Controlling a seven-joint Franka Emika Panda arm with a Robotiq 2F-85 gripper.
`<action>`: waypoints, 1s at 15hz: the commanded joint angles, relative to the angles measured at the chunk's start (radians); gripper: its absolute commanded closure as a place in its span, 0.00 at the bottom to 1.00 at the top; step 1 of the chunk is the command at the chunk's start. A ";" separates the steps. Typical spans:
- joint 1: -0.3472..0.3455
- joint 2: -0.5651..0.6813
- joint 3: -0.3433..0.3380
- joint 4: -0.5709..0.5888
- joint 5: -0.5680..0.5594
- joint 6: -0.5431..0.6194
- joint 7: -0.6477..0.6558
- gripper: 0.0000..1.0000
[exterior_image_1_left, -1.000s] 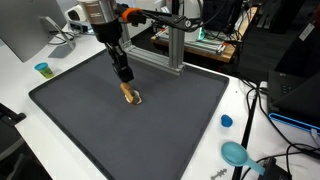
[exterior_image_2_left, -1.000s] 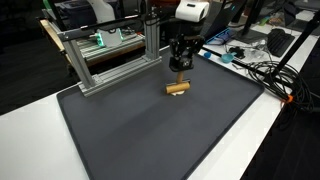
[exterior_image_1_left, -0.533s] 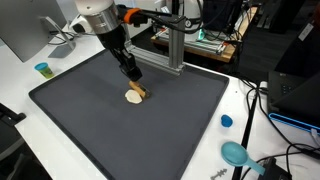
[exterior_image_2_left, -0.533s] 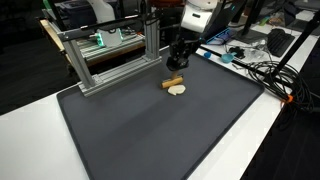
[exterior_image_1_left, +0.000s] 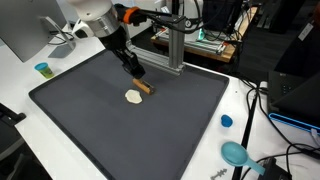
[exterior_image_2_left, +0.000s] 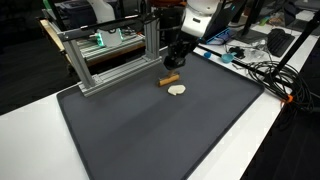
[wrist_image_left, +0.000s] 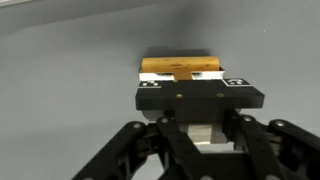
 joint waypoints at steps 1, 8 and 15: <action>-0.030 -0.080 -0.004 -0.061 0.023 0.100 -0.007 0.78; -0.042 -0.082 0.020 -0.056 0.036 0.135 -0.048 0.78; -0.017 -0.018 0.013 -0.013 0.016 0.123 0.010 0.78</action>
